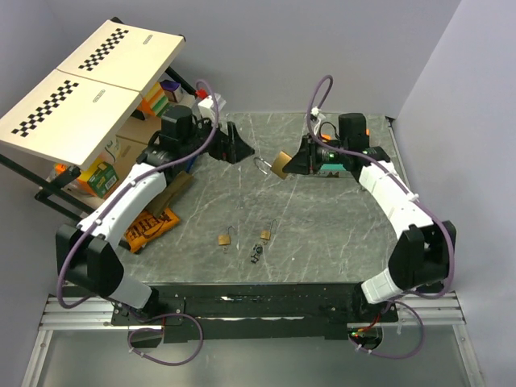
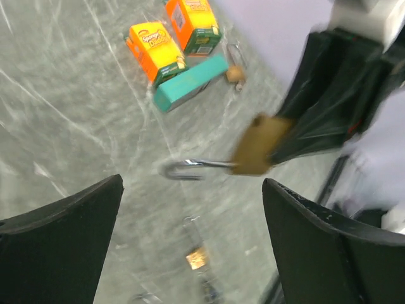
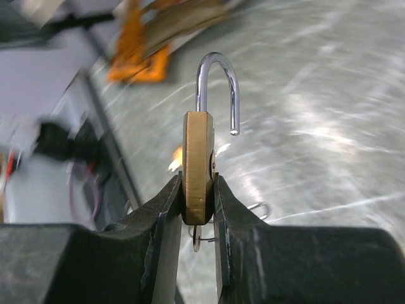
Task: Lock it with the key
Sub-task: Lock the lock.
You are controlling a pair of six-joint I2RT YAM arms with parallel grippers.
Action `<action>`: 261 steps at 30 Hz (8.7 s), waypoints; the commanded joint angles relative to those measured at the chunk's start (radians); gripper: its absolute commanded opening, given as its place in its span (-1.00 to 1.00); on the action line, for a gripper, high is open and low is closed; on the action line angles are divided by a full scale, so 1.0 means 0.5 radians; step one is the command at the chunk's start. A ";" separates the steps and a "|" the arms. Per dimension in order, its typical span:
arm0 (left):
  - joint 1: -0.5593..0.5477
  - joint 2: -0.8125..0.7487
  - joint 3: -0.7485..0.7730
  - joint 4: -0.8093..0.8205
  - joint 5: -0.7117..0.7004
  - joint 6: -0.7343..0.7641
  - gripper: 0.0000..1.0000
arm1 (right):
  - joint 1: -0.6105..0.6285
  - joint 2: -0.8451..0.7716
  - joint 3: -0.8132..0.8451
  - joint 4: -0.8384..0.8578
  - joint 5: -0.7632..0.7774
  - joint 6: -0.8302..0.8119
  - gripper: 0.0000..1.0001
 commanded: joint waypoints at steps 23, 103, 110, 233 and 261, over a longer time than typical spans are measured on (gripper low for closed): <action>-0.524 -0.150 0.059 -1.010 0.630 2.220 -0.14 | 0.237 -0.733 0.003 -1.041 -0.415 -1.226 -1.00; -0.571 -0.306 -0.198 -0.801 0.790 2.089 -0.98 | 0.044 -0.757 -0.101 -0.811 -0.234 -0.925 0.99; -0.513 -0.355 -0.195 -0.608 0.866 1.801 -0.98 | 0.044 -0.886 -0.175 -0.707 -0.231 -1.014 1.00; -0.138 -0.192 -0.254 0.938 0.408 -0.978 0.93 | 0.127 -0.788 -0.509 1.149 0.247 0.252 -1.00; -0.209 0.136 -0.060 0.785 -0.014 -1.900 0.93 | 0.636 -0.469 -0.307 1.514 1.465 0.127 -1.00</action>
